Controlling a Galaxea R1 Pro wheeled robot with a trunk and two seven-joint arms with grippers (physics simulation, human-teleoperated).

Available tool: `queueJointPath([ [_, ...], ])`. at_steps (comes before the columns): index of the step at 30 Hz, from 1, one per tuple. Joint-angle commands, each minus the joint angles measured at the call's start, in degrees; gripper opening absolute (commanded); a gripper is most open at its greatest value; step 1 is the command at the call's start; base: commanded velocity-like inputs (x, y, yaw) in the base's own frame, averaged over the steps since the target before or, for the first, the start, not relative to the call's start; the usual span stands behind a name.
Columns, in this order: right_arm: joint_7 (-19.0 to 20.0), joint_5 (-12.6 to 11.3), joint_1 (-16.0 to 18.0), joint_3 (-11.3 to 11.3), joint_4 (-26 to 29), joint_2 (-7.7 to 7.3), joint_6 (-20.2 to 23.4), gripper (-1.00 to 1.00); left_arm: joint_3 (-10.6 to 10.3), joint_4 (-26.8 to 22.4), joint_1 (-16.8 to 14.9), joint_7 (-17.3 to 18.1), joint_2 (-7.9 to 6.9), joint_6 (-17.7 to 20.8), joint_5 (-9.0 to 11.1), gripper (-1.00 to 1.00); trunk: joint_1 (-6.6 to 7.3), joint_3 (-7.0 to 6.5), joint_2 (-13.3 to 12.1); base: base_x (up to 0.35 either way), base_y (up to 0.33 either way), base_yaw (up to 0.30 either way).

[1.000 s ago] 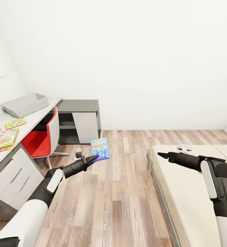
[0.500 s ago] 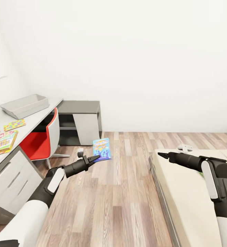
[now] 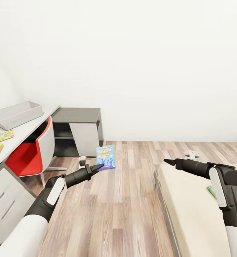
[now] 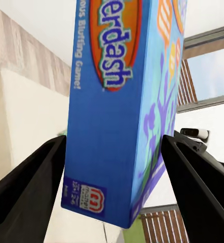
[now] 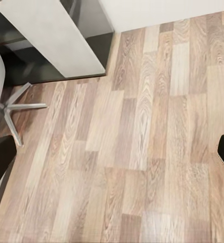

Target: Put all the toys in the child's room - the three board games (two on the bed and one on the table), the two jigsaw puzzles on the table, and the tennis ball on the table - inside the toy box on the table in the child's room.

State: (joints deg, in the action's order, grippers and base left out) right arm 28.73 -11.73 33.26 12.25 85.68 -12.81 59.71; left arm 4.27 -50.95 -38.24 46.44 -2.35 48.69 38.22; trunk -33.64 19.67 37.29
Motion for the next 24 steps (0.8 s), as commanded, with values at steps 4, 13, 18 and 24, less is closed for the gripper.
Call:
queueJointPath([
  [4,0.22,0.01,0.05,0.02,0.05,0.02,0.29,1.00,4.87,-0.35,0.28,-0.07,-0.03,0.95,0.03,-1.00,-0.05,0.07,0.06,0.330,-0.176,0.000],
  [13,0.19,0.04,0.05,0.05,0.47,0.06,0.29,1.00,6.63,-0.45,0.43,-1.13,0.00,1.12,-0.61,-1.00,-0.05,0.07,0.06,0.338,-0.071,0.000],
  [18,0.19,0.04,0.05,0.05,0.51,0.06,0.29,1.00,6.73,-0.46,0.44,-2.82,0.04,1.14,-0.51,-1.00,-0.05,0.07,0.06,0.342,0.038,0.000],
  [24,0.19,0.04,0.05,0.05,0.54,0.06,0.29,1.00,6.79,-0.47,0.40,-5.30,0.14,1.14,-0.24,-1.00,-0.05,0.07,0.06,0.333,0.133,0.000],
])
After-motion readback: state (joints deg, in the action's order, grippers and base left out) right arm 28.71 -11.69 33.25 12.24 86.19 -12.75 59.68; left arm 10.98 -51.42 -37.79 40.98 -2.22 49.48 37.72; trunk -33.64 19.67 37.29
